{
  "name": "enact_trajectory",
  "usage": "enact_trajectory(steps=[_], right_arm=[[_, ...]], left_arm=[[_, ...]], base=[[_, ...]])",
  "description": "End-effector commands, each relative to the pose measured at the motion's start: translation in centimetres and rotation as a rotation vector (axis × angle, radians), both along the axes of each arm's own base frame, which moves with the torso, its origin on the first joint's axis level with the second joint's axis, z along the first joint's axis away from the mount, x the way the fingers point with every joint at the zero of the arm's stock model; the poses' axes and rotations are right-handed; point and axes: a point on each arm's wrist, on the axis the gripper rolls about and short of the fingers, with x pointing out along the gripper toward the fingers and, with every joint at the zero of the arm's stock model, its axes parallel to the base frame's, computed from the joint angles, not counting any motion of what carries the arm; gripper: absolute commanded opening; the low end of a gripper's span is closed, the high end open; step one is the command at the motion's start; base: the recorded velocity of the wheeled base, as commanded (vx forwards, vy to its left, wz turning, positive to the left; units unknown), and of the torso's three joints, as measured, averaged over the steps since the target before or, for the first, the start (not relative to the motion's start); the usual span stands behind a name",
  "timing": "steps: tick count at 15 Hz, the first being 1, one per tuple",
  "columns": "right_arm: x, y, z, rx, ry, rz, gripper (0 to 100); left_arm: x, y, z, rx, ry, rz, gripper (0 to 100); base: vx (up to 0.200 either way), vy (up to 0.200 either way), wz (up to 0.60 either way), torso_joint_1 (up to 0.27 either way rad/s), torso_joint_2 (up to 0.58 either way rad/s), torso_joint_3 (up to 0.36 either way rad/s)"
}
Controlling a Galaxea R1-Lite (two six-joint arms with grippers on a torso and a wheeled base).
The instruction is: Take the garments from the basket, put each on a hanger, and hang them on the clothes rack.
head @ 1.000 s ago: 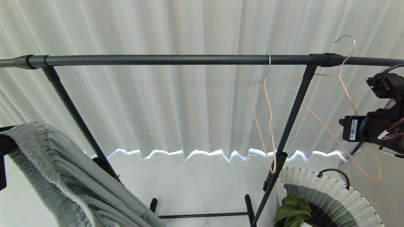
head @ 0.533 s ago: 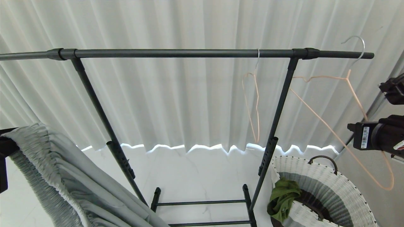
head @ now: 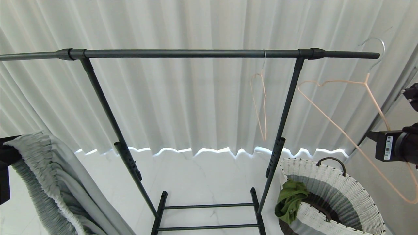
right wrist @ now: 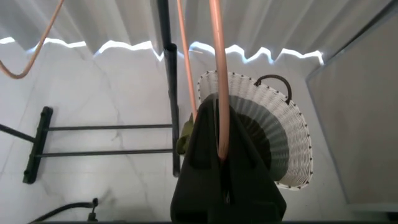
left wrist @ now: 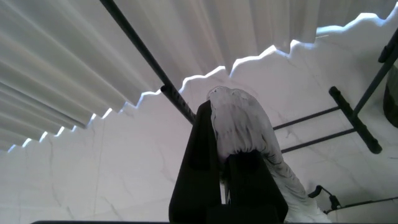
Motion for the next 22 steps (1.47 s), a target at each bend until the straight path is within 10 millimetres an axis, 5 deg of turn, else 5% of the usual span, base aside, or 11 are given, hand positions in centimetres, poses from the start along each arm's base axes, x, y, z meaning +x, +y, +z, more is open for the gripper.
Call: enact_trajectory(steps=[1,9,15,22], right_arm=[[-1.6,-0.3,0.4,0.007,-0.016,0.021,0],[-7.0,-0.4,1.1,0.029,-0.078,0.228,0],[-7.9,0.1,1.9,0.101,-0.133,0.404,0],[-6.2,3.3,-0.6,0.090,0.003,0.602,0]], left_arm=[[0.2,-0.1,-0.1,0.003,0.008,0.000,0],[1.2,-0.4,-0.2,0.011,0.034,0.002,0],[1.5,-0.5,-0.3,0.010,0.021,0.002,0],[1.9,-0.6,-0.4,0.015,0.035,0.004,0]], base=[[0.000,0.000,0.00,0.000,0.00,0.000],[0.000,0.000,0.00,0.000,0.00,0.000],[0.000,0.000,0.00,0.000,0.00,0.000],[0.000,0.143,0.00,0.002,0.00,0.000]])
